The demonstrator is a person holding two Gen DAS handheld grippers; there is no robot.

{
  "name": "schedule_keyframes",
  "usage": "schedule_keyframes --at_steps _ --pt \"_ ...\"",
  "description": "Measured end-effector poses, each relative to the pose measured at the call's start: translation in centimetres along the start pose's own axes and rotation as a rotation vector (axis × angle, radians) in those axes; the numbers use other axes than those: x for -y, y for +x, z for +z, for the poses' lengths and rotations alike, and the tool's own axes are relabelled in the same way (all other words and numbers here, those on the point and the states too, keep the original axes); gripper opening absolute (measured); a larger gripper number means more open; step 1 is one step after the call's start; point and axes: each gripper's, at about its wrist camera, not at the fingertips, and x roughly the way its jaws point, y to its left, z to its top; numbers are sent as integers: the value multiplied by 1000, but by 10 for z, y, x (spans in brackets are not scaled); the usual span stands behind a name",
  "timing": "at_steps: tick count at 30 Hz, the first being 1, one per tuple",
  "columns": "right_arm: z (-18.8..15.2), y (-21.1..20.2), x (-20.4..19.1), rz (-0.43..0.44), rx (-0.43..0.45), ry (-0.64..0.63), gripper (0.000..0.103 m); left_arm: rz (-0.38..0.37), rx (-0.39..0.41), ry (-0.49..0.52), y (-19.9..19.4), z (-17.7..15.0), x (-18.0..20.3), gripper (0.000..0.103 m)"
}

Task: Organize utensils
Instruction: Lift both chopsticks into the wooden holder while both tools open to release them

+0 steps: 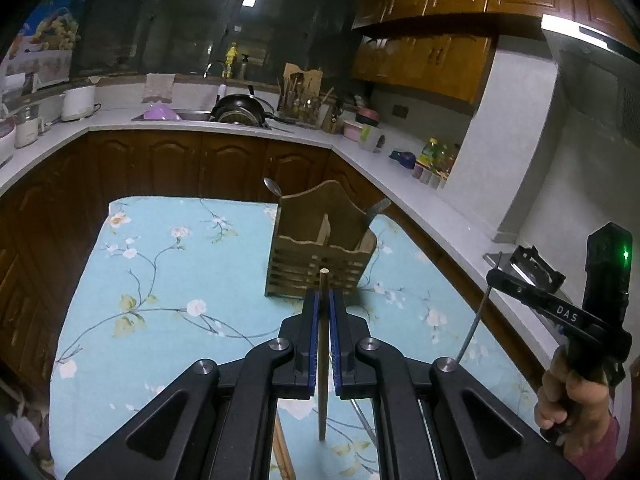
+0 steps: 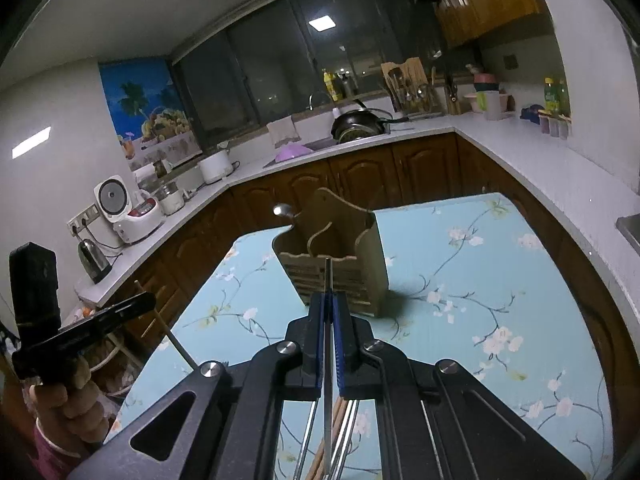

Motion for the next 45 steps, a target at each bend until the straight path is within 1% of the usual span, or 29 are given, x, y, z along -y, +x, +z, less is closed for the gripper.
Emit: schedule_keyframes --at_steps 9,13,15,19,25,28,30,32,34,36,37,41,45 --pt "16 8 0 -5 39 7 4 0 47 -24 5 12 -10 3" --pt "28 16 -1 4 68 14 4 -3 73 -48 11 21 -18 3" --pt "35 20 -1 -5 81 11 4 -3 87 -53 15 24 -22 3" --pt "55 30 -1 -18 124 11 4 1 131 -54 24 41 -25 3" --pt "101 52 5 -32 218 44 4 14 224 -47 44 83 -32 3" --pt "120 63 7 -46 256 53 4 22 280 -45 58 106 -35 3" --pt "129 71 9 -56 282 52 4 31 312 -52 69 116 -38 3" --pt "133 80 12 -61 294 58 4 36 329 -65 85 119 -42 3" --pt "133 91 16 -68 309 64 4 55 343 -81 107 123 -46 3" --pt "132 101 18 -71 312 67 4 64 341 -93 128 115 -48 3" --pt "129 107 20 -76 315 69 4 81 336 -102 141 112 -50 3" --pt "105 128 29 -71 313 88 5 95 309 -137 188 91 -49 3" --pt "78 139 34 -86 304 83 5 90 274 -148 223 78 -48 3"
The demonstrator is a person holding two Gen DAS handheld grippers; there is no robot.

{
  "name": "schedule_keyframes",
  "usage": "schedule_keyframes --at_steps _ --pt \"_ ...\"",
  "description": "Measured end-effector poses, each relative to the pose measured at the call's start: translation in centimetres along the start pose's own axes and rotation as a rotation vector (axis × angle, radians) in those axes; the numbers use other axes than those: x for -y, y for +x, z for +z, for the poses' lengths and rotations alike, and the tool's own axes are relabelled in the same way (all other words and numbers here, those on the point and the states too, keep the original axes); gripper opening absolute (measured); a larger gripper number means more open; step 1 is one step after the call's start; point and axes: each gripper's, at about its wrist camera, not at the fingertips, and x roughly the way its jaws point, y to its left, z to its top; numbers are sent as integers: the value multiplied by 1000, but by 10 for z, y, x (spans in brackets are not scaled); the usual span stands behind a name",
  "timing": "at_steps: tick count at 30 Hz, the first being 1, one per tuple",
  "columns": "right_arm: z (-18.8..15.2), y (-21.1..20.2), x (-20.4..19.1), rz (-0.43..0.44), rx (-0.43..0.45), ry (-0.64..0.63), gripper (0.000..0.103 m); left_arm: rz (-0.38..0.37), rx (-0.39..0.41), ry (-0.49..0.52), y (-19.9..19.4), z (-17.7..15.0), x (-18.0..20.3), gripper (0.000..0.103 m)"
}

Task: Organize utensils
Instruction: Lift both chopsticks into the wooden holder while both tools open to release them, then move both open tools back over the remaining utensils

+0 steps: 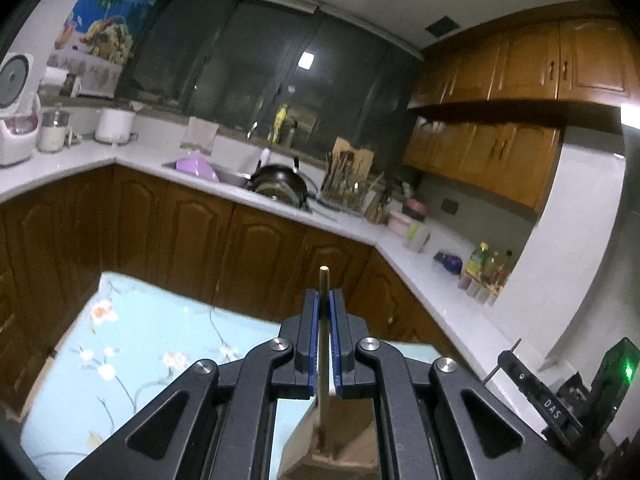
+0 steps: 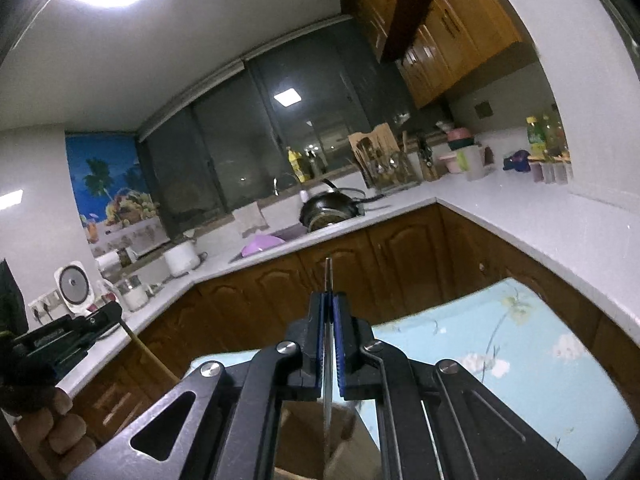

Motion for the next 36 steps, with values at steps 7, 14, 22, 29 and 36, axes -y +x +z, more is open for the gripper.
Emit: schedule_keyframes --at_steps 7,14,22,29,36 --pt "-20 10 6 -18 -76 -21 5 6 -93 43 45 -20 6 5" --pt "-14 14 11 -16 -118 -9 6 16 -105 65 46 1 7 5" --pt "-13 15 15 10 -151 16 13 9 -134 56 13 6 -10 17" --pt "-5 -13 22 22 -122 76 57 16 -100 -14 -16 11 -21 70" --pt "-8 -56 25 71 -107 121 93 37 -104 -22 -65 -8 -31 83"
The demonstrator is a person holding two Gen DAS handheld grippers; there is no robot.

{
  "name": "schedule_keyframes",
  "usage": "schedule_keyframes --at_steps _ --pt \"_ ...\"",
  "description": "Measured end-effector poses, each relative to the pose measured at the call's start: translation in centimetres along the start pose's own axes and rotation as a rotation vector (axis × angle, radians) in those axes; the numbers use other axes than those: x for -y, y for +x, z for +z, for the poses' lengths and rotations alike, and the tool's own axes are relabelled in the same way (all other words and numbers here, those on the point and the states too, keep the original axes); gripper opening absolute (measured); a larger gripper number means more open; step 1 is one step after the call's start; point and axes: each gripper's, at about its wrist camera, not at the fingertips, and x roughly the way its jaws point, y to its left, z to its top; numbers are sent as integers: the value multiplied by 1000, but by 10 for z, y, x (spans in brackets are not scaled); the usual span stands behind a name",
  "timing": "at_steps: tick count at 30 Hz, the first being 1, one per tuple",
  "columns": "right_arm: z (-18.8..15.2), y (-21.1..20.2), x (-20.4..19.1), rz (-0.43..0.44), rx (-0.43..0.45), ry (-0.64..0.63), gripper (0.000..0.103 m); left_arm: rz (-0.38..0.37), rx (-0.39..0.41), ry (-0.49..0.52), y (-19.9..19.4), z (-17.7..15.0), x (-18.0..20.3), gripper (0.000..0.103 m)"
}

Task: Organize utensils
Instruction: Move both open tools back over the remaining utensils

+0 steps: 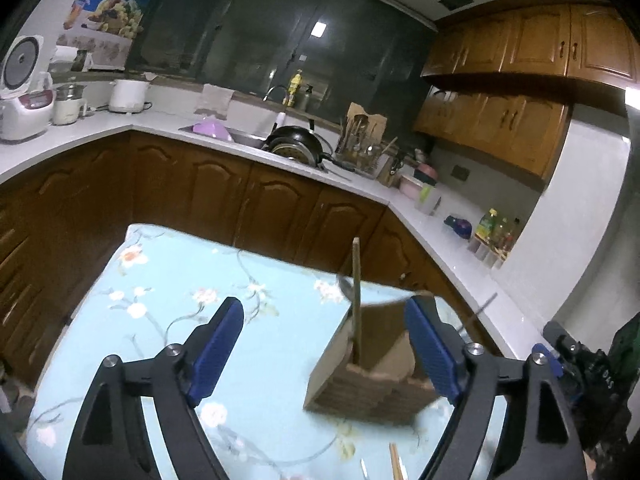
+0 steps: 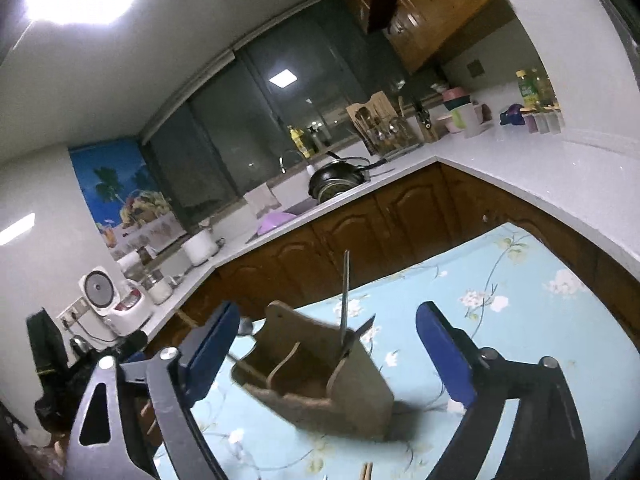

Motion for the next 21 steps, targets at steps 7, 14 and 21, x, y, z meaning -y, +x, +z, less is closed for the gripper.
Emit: schedule_keyframes --at_steps 7,14,21 --pt "-25 -44 2 -21 -59 8 94 11 -34 -18 -56 -31 -8 87" --pt "-57 -80 9 -46 -118 21 94 39 -74 -11 -109 -63 -5 87" --pt "-90 -106 8 -78 -153 -9 94 78 -127 30 -147 -92 0 87"
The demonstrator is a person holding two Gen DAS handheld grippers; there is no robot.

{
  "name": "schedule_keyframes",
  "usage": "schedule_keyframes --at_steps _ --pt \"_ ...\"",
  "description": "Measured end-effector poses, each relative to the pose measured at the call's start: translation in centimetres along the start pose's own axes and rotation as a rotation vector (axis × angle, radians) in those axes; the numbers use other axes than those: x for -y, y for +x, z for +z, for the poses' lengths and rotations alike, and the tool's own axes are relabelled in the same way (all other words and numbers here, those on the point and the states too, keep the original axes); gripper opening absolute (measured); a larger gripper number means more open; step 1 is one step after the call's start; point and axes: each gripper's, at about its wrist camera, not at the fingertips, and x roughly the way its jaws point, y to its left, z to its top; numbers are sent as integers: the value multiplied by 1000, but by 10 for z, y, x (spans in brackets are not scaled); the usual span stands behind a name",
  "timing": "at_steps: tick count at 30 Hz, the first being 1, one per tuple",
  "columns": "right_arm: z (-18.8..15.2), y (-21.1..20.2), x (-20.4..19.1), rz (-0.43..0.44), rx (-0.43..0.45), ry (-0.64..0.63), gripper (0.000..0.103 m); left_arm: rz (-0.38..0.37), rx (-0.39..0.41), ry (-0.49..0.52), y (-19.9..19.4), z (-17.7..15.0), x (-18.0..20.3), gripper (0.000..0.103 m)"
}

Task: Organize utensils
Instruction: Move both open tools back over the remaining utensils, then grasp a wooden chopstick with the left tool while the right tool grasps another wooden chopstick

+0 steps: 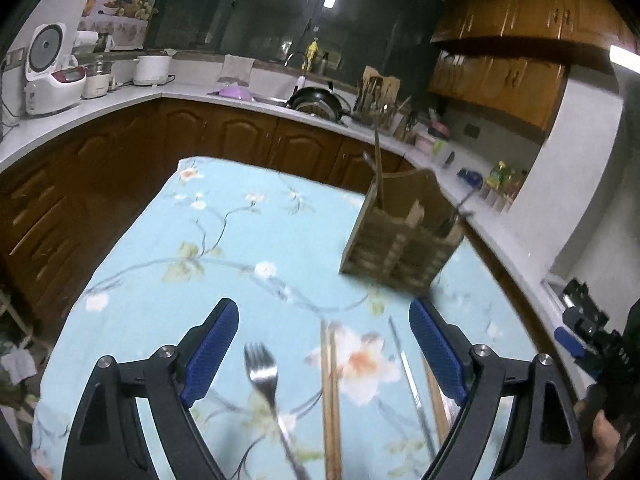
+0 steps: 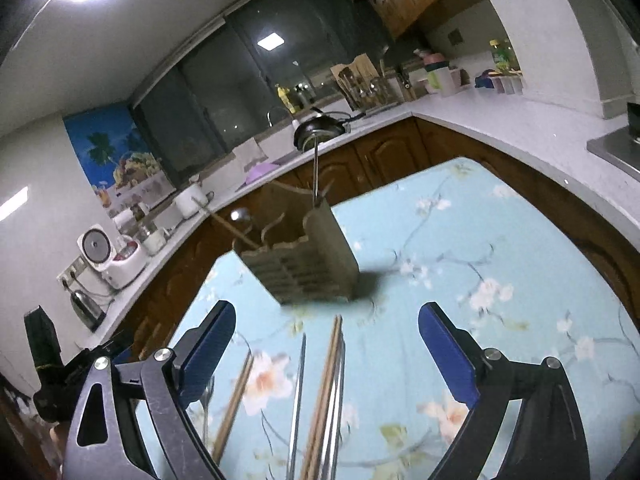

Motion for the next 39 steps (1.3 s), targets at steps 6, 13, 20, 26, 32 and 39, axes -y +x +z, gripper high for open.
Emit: schedule_keyframes --at_steps 6,13,20,26,32,39 --pt "-26 1 2 -28 -52 -12 94 15 -63 15 -7 -19 5 87" --pt "-47 9 -6 -68 -86 -88 94 31 -123 19 -3 -26 5 87" --pt "-54 32 -14 -67 -153 -123 68 41 -164 38 4 -21 3 86" --pt "-53 57 -19 -45 -222 -126 36 48 -207 54 18 -17 2 80" --pt "-51 85 -27 -9 -290 -123 29 59 -257 78 39 -7 3 69" --pt "-50 130 -31 0 -375 -116 23 76 -304 114 68 6 3 61"
